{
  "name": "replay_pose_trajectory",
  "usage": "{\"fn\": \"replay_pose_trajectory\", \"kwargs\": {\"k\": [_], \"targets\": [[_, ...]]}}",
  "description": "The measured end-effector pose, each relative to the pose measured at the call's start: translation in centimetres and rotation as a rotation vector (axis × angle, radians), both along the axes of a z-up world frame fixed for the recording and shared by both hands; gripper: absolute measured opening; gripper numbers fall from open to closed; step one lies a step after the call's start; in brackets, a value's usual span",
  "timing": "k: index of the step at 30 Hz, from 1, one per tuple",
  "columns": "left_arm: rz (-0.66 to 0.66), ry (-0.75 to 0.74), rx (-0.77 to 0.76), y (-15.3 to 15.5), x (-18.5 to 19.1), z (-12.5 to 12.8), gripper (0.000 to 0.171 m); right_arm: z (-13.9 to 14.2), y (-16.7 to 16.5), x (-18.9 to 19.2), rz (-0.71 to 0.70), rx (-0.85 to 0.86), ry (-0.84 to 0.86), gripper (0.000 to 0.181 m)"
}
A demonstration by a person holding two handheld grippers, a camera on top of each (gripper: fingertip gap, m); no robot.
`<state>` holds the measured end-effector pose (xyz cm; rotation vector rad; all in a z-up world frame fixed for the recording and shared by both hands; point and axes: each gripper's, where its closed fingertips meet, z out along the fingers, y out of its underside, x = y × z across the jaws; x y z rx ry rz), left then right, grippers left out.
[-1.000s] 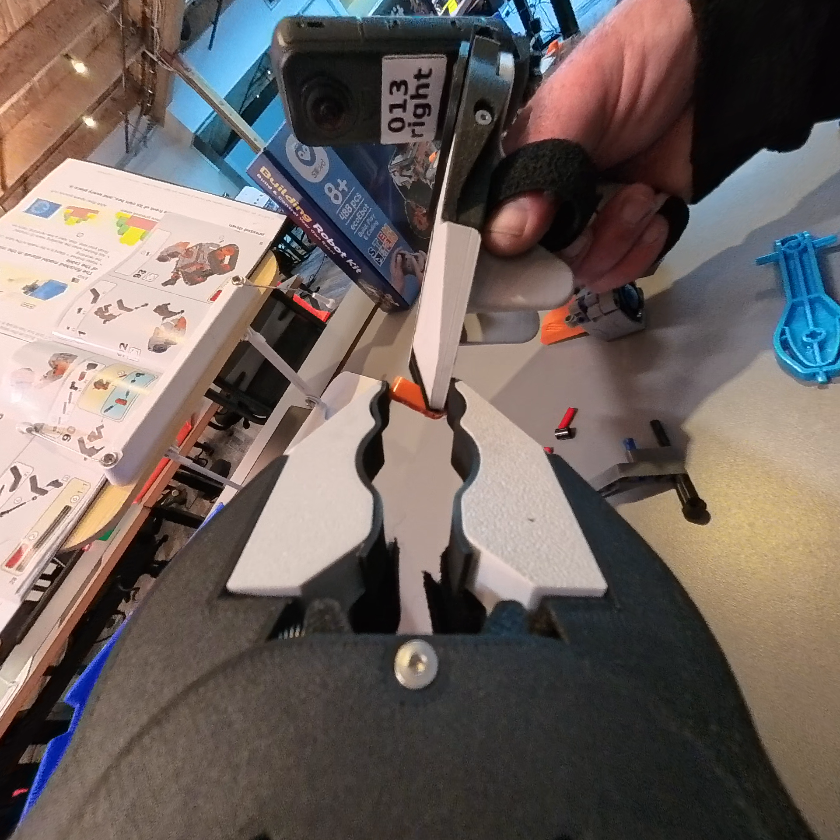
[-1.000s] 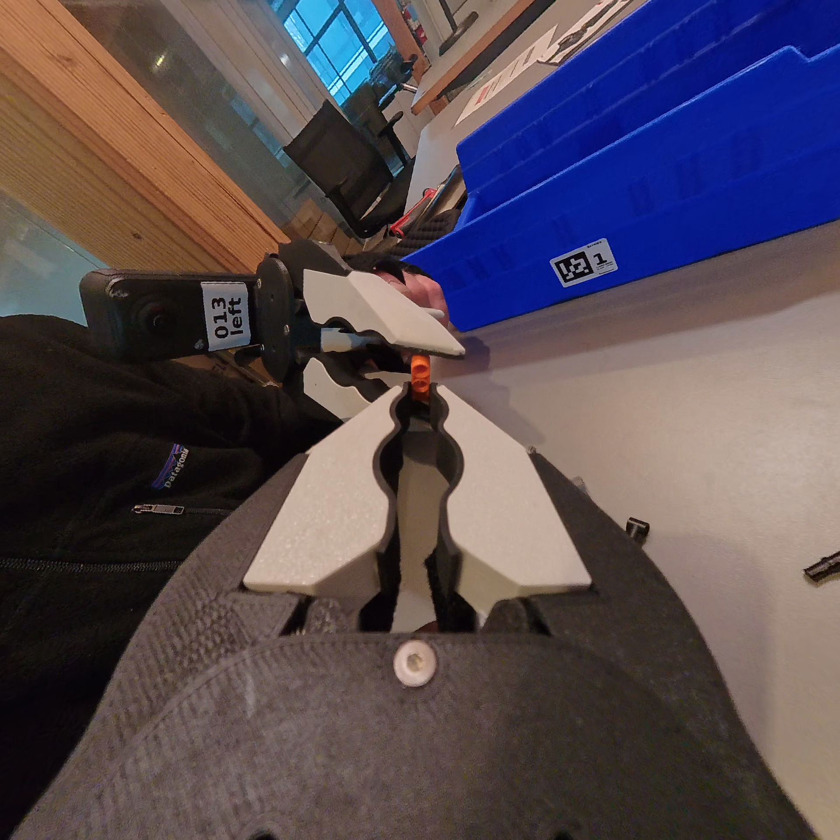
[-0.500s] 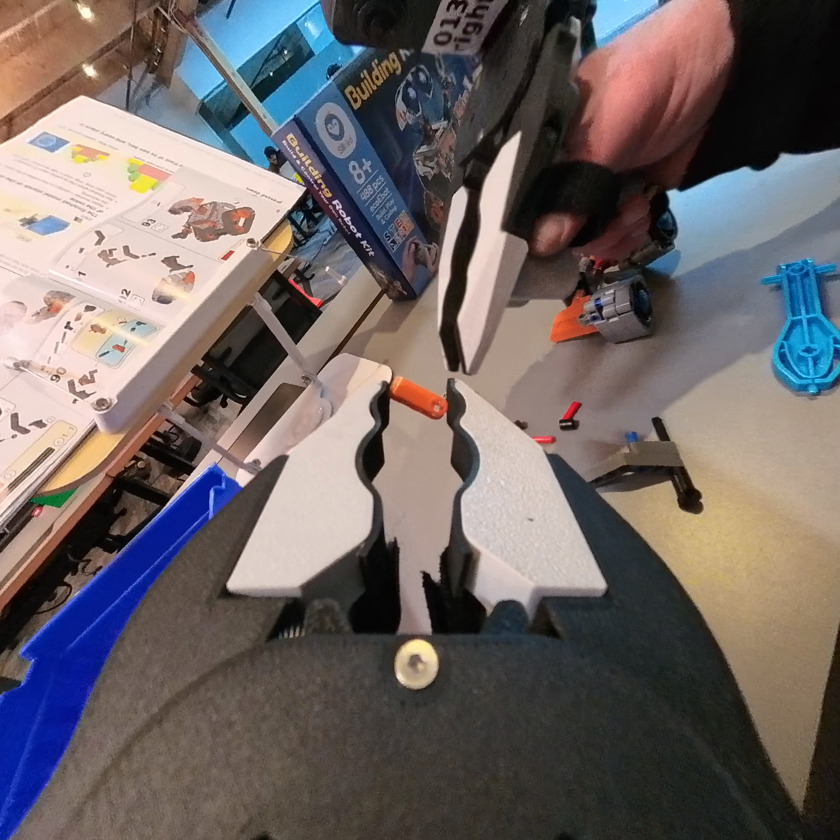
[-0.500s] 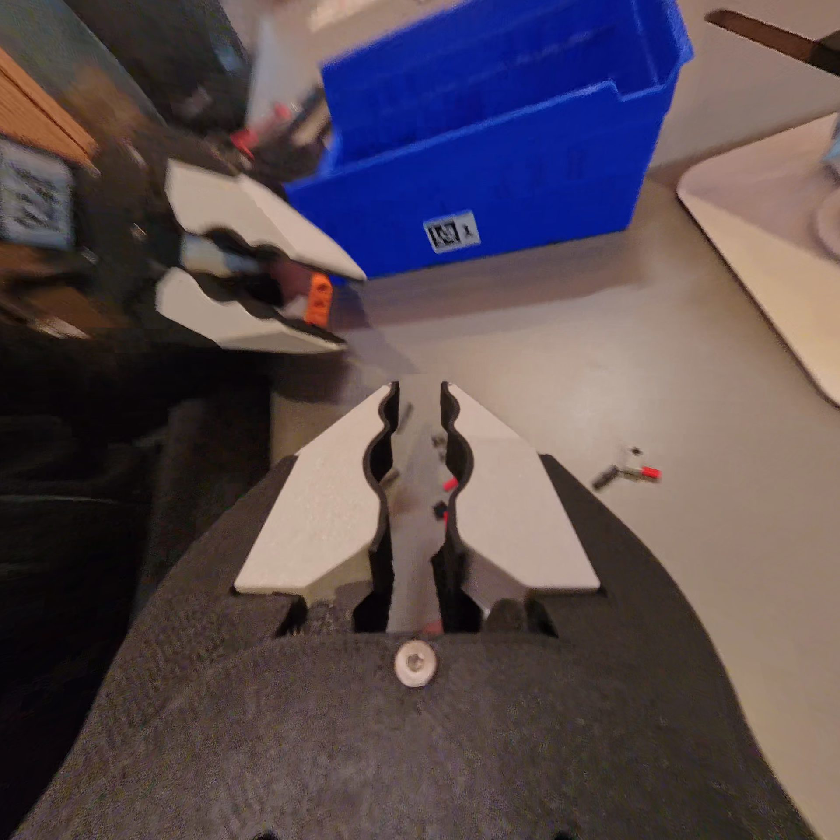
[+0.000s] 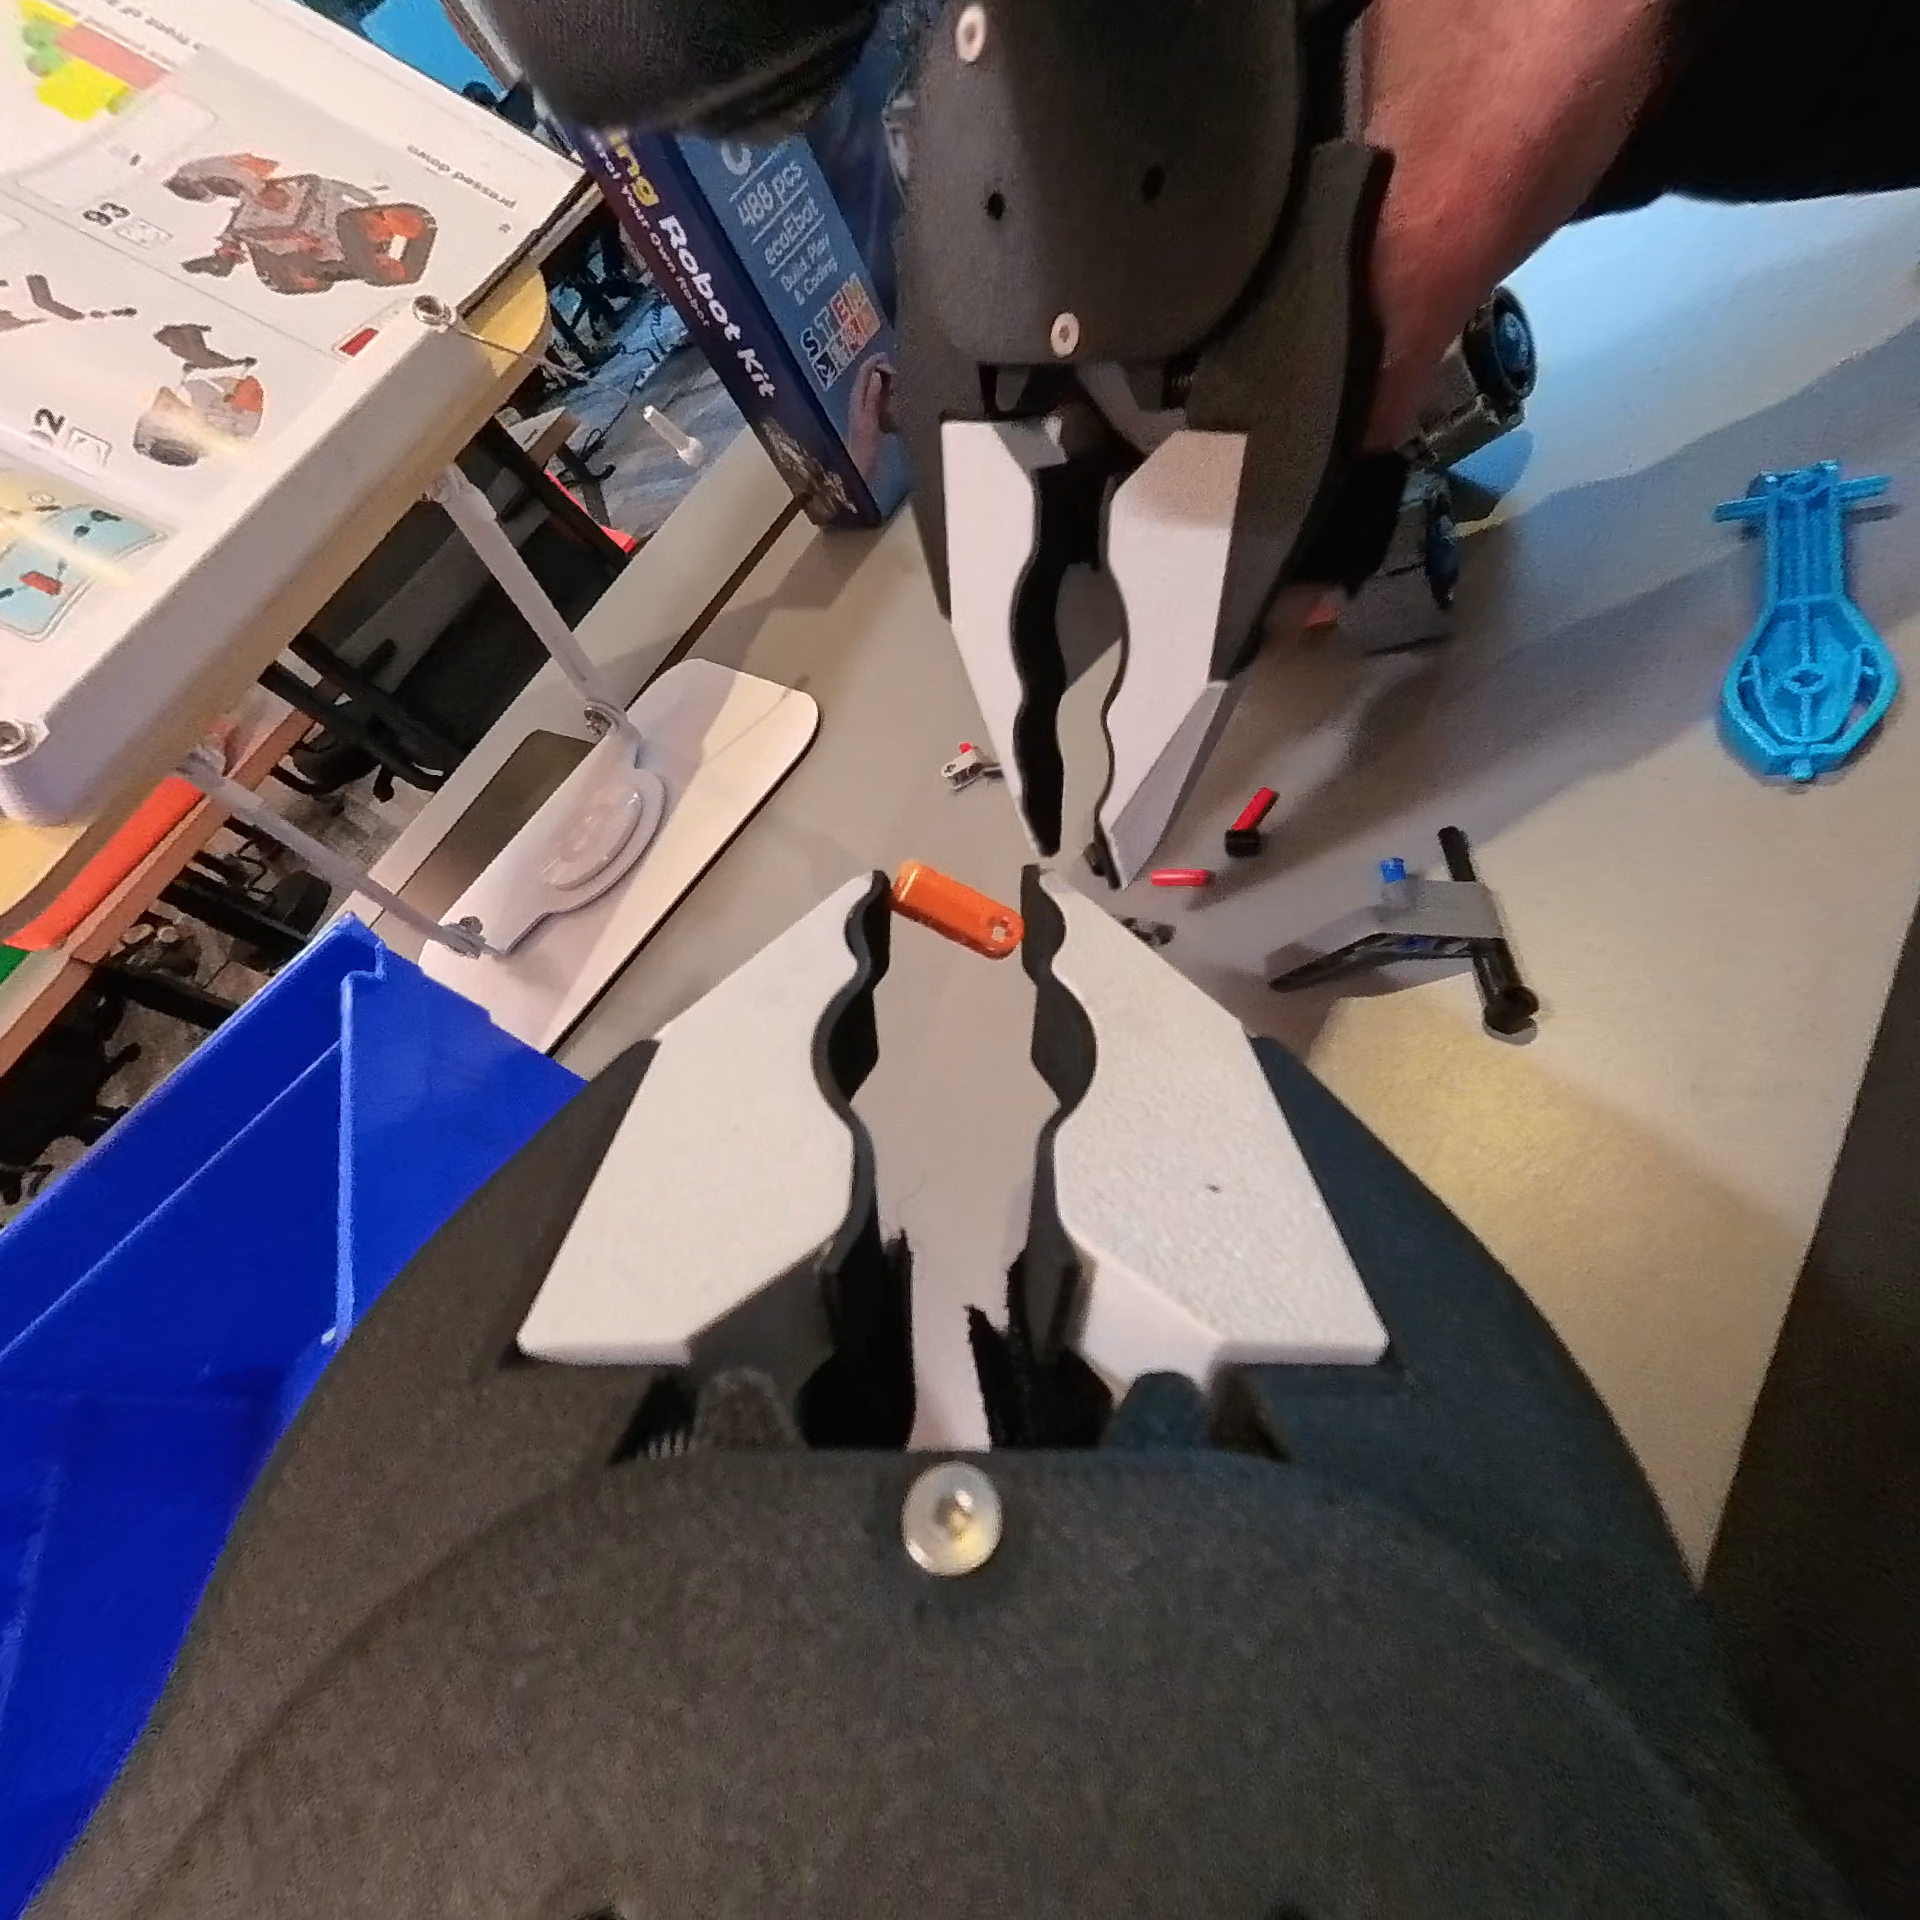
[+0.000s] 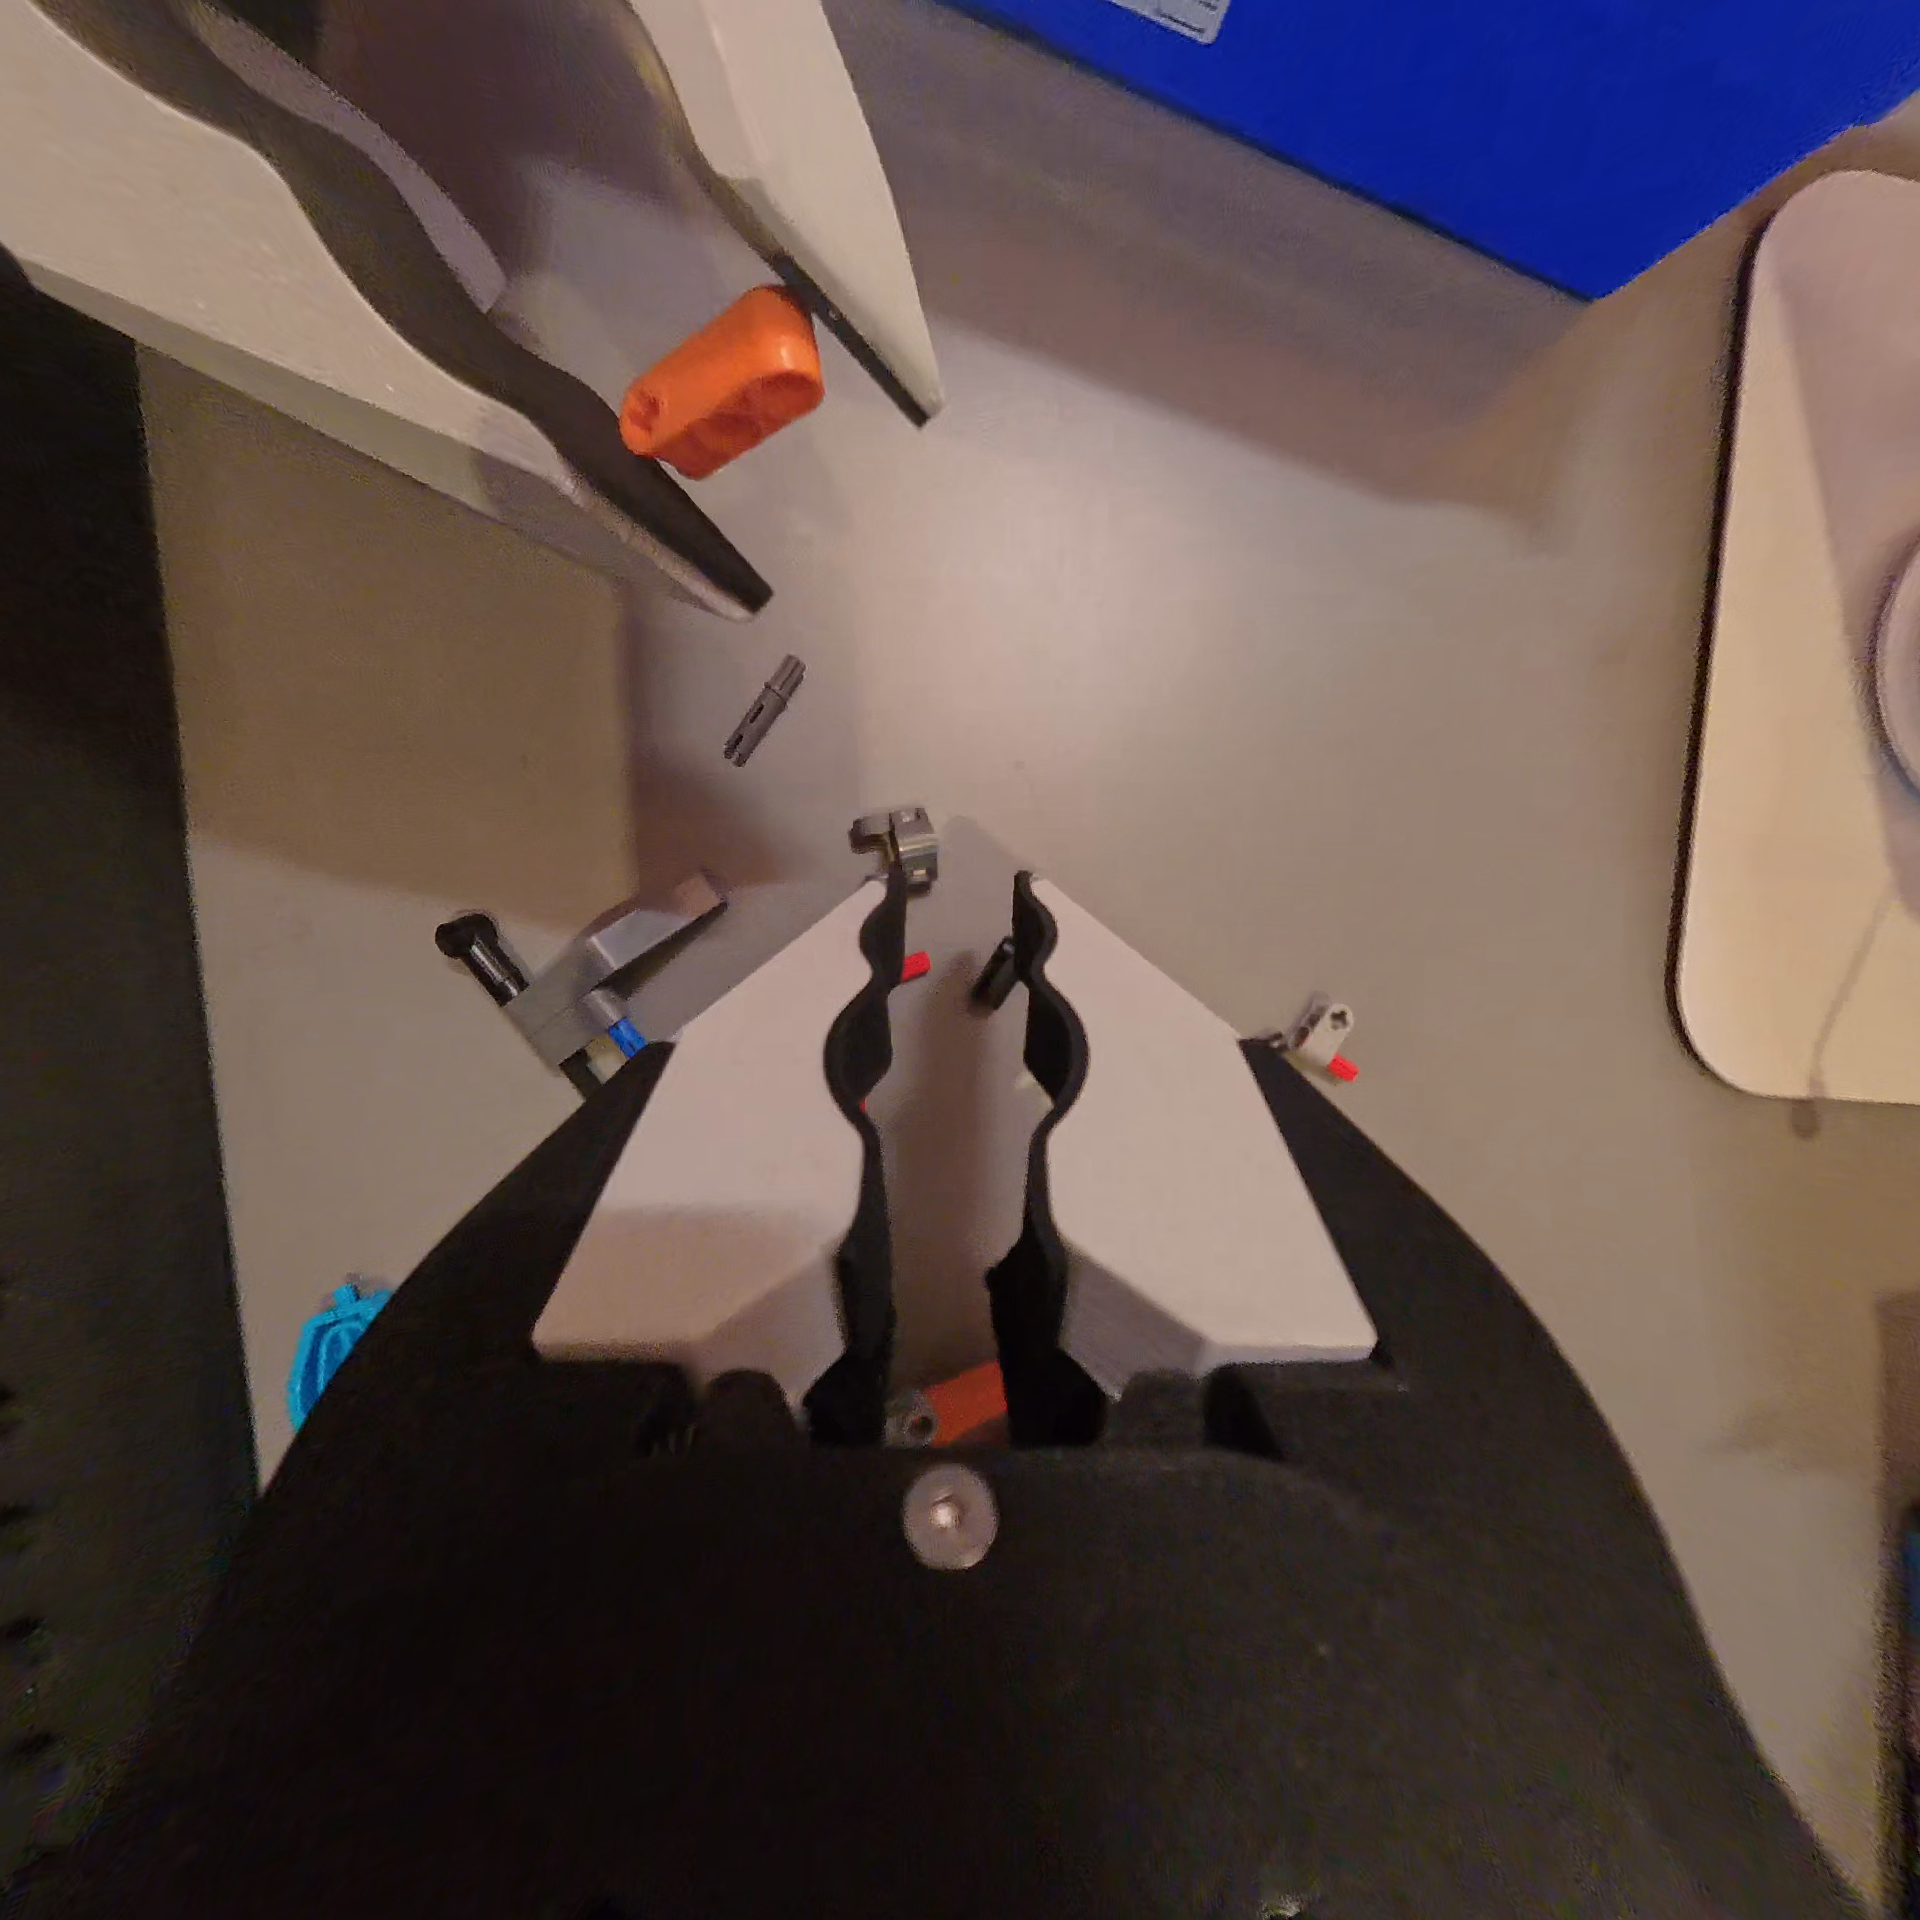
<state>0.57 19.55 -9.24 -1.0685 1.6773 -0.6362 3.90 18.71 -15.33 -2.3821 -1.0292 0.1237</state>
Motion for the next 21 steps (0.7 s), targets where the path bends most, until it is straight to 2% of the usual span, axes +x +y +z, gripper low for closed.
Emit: {"fn": "replay_pose_trajectory", "kwargs": {"k": [7, 13, 21], "targets": [[-0.01, 0.012, -0.012, 0.0, 0.0, -0.3, 0.023, -1.6, 0.2, -0.9, 0.08, -0.088, -0.009, 0.017], [-0.009, 0.021, -0.023, 0.1, 0.0, -0.6, 0.023, -2.3, 0.0, -1.4, 0.11, -0.145, 0.035, 0.005], [0.003, 0.036, -0.037, 0.3, 0.2, -1.0, 0.023, -1.7, 2.0, 0.3, -0.021, -0.128, 0.108, 0.004]]}}
